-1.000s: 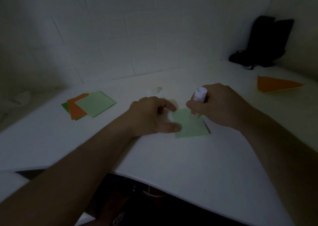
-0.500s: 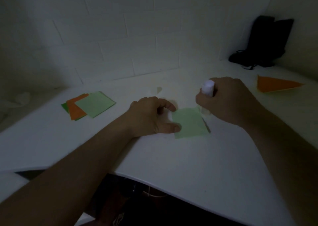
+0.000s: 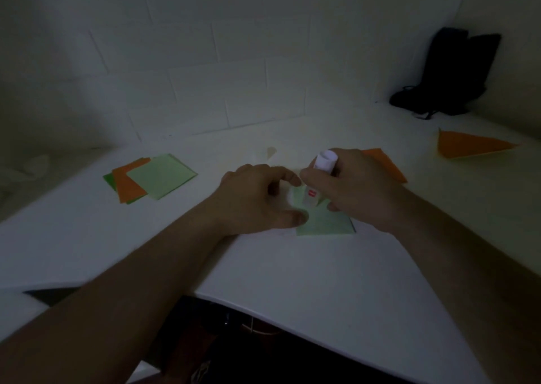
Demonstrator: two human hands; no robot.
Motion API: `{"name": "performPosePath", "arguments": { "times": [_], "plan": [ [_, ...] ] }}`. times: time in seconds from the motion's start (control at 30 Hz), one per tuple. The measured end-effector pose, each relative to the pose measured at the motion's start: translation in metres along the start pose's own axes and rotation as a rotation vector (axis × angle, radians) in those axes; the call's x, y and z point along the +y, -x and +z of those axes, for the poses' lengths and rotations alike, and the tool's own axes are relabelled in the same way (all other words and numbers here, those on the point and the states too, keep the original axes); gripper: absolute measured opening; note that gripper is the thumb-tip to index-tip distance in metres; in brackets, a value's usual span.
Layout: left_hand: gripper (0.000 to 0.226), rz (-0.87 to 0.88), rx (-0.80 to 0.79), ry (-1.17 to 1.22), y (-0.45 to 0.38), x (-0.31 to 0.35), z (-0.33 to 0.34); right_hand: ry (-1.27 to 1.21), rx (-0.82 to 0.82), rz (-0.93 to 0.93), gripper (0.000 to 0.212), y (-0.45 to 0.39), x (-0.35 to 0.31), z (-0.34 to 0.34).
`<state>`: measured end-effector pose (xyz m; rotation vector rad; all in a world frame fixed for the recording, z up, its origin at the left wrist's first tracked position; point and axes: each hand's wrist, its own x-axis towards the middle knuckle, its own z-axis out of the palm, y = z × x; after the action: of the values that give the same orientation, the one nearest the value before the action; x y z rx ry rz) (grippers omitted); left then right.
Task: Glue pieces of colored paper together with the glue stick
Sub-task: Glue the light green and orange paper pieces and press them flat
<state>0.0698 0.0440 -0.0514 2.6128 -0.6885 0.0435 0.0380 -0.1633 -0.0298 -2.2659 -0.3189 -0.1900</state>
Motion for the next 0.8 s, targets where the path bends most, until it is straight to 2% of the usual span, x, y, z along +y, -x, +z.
{"name": "performPosePath", "arguments": {
  "times": [0.13, 0.27, 0.37, 0.4, 0.5, 0.63, 0.77, 0.8],
  "plan": [
    [0.075, 0.045, 0.025, 0.011, 0.001, -0.003, 0.001, 0.017, -0.016, -0.019, 0.033, -0.003, 0.005, 0.002],
    [0.071, 0.014, -0.006, -0.027, -0.002, -0.002, 0.001, 0.032, -0.053, -0.048, 0.028, -0.004, 0.003, 0.004],
    [0.031, 0.010, -0.018, 0.011, -0.002, -0.001, 0.000, 0.041, -0.071, -0.044, 0.025, -0.004, 0.001, 0.007],
    [0.026, 0.015, -0.021, 0.018, -0.002, 0.000, 0.000, 0.040, -0.074, -0.042, 0.024, -0.005, 0.001, 0.008],
    [0.036, 0.025, -0.022, 0.017, -0.003, 0.003, -0.002, 0.046, -0.068, -0.046, 0.027, -0.006, 0.001, 0.012],
    [0.028, 0.005, -0.033, 0.039, -0.003, 0.004, -0.001, 0.046, -0.053, -0.029, 0.013, -0.008, 0.001, 0.018],
    [0.030, 0.003, -0.030, 0.043, -0.002, 0.004, -0.002, 0.043, -0.047, -0.019, 0.030, -0.008, -0.001, 0.019],
    [0.030, 0.001, -0.034, 0.041, -0.002, 0.004, -0.002, 0.046, -0.047, -0.007, 0.029, -0.008, -0.002, 0.019]
  ]
}}
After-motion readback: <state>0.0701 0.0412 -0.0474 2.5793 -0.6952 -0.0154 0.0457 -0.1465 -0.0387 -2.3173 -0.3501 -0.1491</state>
